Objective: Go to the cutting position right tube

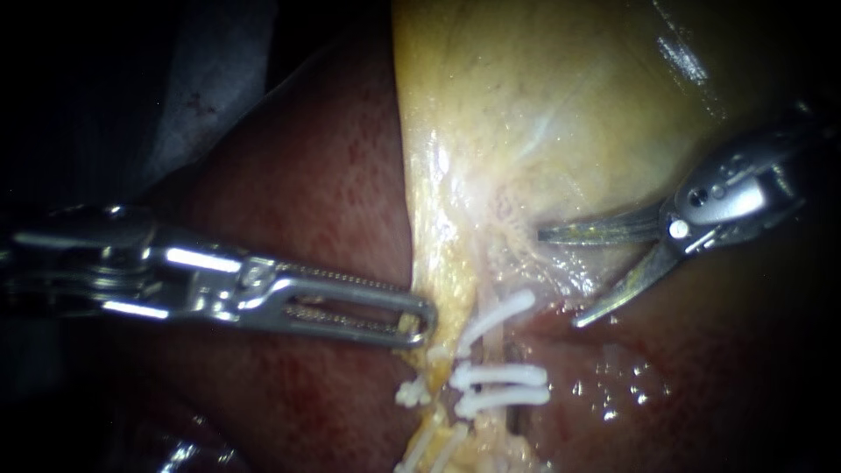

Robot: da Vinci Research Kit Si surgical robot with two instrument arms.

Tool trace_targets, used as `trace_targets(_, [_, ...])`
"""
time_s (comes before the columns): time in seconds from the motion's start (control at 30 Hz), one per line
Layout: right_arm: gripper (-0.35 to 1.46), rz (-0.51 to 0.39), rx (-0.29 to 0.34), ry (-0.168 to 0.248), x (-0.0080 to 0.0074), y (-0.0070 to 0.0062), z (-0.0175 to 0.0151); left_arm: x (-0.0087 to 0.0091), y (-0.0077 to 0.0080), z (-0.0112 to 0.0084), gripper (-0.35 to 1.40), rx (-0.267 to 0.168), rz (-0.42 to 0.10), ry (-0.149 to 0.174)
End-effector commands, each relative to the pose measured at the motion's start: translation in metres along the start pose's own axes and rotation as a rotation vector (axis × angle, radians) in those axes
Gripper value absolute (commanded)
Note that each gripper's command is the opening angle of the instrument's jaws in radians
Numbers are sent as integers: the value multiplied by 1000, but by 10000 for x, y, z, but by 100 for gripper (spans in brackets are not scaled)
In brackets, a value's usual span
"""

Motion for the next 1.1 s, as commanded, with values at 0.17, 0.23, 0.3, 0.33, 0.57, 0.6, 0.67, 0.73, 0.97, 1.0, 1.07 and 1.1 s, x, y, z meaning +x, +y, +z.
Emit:
trace_targets(0.17, [143,-3,11,3,-2,-5,2,0,0,0,-35,1,0,0])
trace_targets(0.23, [141,-5,15,7,-4,-8,4,0,0,-2,-35,2,0,1])
trace_targets(0.3, [141,-13,18,8,-6,-10,6,0,-1,-6,-35,4,0,2])
trace_targets(0.33, [141,-3,20,8,-8,-12,7,0,-1,-8,-35,6,0,3])
trace_targets(0.57, [135,125,69,-33,-23,-30,19,-8,-5,-32,-35,9,-4,1])
trace_targets(0.6, [133,149,83,-54,-26,-33,22,-10,-6,-36,-35,6,-5,-2])
trace_targets(0.67, [128,188,105,-75,-30,-38,25,-11,-7,-43,-35,5,-7,-4])
trace_targets(0.73, [123,230,123,-83,-34,-41,29,-13,-8,-51,-35,1,-9,-9])
trace_targets(0.97, [110,282,161,-102,-37,-48,43,-22,-14,-78,-35,-4,-18,-18])
trace_targets(1.0, [104,289,172,-103,-38,-49,45,-23,-15,-81,-35,-7,-19,-17])
trace_targets(1.07, [96,309,184,-111,-41,-52,49,-24,-18,-86,-35,-6,-21,-21])
trace_targets(1.1, [94,316,187,-118,-42,-53,51,-24,-19,-88,-35,-7,-22,-22])
